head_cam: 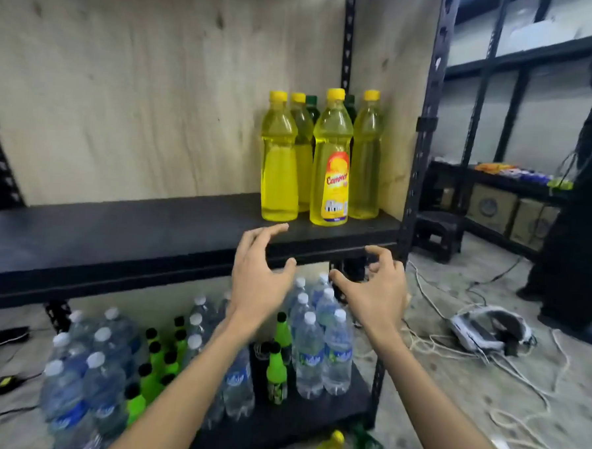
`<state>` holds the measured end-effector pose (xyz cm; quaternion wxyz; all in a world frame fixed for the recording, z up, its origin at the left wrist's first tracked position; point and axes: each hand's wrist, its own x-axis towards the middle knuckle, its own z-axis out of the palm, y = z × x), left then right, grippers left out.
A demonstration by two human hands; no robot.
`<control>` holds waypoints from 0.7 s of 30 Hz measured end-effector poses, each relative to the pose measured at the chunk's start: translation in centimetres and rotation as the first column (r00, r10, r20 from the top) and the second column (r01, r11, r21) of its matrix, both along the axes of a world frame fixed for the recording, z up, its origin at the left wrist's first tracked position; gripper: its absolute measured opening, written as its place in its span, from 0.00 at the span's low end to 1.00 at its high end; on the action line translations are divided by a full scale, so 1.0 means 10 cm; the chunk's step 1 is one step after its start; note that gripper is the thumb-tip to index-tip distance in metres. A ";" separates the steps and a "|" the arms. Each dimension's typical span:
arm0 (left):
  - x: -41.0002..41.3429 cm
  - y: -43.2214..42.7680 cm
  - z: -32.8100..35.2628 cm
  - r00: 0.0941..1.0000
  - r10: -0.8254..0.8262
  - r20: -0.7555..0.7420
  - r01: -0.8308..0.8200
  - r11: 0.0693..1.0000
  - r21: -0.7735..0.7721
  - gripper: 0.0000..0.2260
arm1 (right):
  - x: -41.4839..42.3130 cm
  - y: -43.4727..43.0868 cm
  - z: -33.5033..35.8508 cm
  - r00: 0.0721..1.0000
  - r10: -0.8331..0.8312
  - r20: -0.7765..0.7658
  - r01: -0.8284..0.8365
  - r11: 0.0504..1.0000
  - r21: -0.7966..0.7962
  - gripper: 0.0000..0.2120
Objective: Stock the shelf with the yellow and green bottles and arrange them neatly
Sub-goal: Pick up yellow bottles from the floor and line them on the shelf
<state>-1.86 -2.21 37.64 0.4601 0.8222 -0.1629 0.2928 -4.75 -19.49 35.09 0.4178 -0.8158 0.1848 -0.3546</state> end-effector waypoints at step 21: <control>-0.25 -0.17 -4.29 0.408 0.156 -0.899 0.241 0.932 0.271 0.26 | -0.64 -0.61 -3.91 0.407 0.132 -0.904 -0.012 0.990 0.139 0.28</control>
